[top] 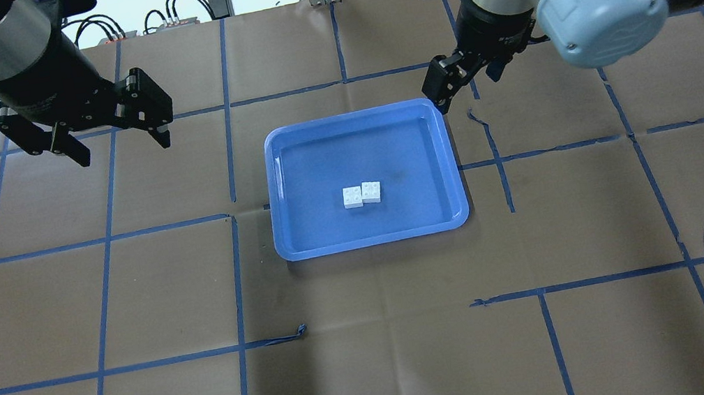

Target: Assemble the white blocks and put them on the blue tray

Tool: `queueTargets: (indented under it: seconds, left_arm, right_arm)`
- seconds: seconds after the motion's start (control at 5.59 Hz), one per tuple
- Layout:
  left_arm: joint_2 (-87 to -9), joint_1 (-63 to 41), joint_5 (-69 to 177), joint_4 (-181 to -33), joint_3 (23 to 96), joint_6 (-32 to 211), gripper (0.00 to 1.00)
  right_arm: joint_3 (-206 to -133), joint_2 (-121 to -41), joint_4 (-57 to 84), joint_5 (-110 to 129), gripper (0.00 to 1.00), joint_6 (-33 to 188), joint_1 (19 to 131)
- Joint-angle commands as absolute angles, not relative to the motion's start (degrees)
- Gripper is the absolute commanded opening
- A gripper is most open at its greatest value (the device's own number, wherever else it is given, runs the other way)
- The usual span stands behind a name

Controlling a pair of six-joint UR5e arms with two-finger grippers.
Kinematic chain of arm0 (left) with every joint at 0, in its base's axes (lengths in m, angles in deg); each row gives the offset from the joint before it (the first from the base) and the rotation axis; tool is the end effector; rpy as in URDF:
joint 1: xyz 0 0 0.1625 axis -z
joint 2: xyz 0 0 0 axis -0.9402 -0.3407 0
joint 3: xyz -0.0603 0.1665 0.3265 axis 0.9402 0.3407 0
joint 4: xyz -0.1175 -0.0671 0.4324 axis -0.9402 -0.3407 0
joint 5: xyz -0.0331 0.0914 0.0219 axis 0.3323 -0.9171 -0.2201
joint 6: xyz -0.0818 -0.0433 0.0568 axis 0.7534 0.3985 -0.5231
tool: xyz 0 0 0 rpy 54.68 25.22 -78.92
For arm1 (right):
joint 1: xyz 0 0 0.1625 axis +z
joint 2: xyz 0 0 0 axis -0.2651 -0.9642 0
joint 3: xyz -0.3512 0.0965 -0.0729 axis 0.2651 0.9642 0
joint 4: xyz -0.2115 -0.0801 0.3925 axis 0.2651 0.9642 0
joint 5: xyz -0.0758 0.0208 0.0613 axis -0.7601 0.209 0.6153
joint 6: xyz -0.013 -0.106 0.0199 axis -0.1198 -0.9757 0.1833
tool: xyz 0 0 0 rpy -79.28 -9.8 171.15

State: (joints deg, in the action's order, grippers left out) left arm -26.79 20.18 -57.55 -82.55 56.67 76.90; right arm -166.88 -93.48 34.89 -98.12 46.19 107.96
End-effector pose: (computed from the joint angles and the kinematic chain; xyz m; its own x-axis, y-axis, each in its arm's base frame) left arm -0.1357 -0.5227 0.4538 -0.9996 -0.0291 0.0012 -0.0291 0.9993 -0.0223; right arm 0.1694 -0.5706 0.3584 -0.9490 -0.3016 -0.0921 -0.3016 0.9533 -0.0149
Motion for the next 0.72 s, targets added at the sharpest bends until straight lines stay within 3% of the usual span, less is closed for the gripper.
queueTargets:
  seconds: [0.0, 0.54]
  left_arm:
    - [-26.6, 20.2, -57.7, -82.6, 56.6, 76.9, 0.99]
    - [-26.6, 20.2, -57.7, -82.6, 56.6, 76.9, 0.99]
  right_arm:
    - [-158.6, -98.2, 19.7, -100.2, 1.00, 56.7, 103.6]
    - [-157.9, -100.7, 15.9, -102.6, 1.00, 67.4, 105.2]
